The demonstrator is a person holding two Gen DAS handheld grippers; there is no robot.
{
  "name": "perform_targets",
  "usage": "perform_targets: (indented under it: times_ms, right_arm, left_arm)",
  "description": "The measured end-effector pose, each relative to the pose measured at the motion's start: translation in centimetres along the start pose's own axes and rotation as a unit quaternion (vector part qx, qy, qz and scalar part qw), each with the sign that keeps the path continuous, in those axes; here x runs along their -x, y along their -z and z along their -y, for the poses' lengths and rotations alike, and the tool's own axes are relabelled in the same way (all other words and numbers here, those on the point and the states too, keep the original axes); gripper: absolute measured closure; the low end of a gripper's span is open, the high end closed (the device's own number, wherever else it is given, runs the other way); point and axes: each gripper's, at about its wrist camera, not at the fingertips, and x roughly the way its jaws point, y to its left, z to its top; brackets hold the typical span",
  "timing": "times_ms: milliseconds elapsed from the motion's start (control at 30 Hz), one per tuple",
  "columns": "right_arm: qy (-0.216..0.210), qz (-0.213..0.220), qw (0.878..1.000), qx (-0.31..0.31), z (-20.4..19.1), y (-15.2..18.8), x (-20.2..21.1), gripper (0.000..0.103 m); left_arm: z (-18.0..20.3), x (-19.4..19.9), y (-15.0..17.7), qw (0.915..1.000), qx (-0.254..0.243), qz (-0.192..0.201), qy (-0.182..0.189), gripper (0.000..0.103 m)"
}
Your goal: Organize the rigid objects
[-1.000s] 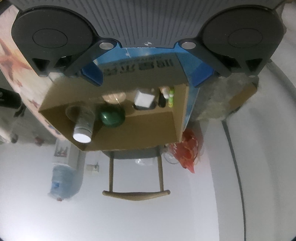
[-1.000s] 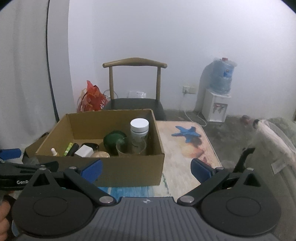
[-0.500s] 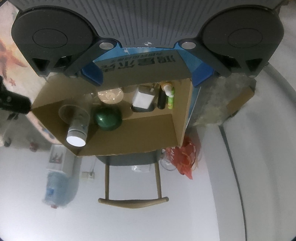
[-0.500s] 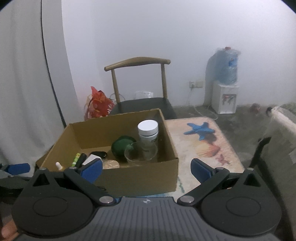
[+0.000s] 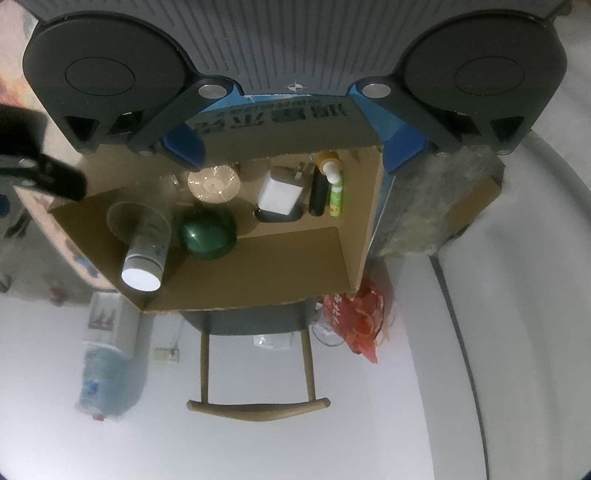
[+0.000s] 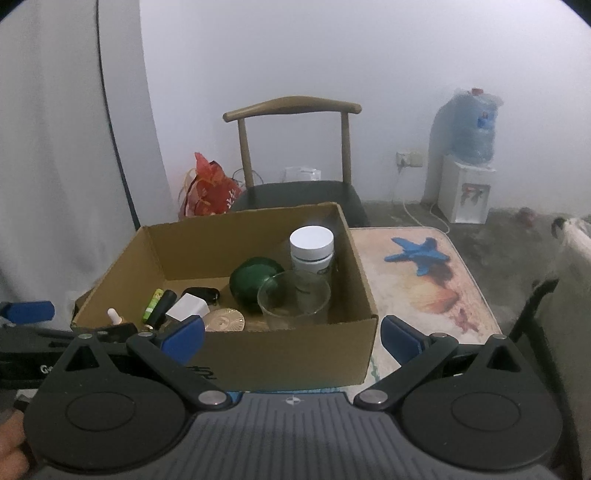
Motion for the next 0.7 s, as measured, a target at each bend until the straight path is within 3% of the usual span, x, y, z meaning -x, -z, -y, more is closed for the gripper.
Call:
perform_targets:
  times_ms: [700]
  right_arm:
    - [0.008, -0.014, 1.000, 0.016, -0.2, -0.2, -2.1, 0.000]
  left_arm:
    - [-0.2, -0.5, -0.7, 1.0000, 0.000, -0.005, -0.005, 0.000]
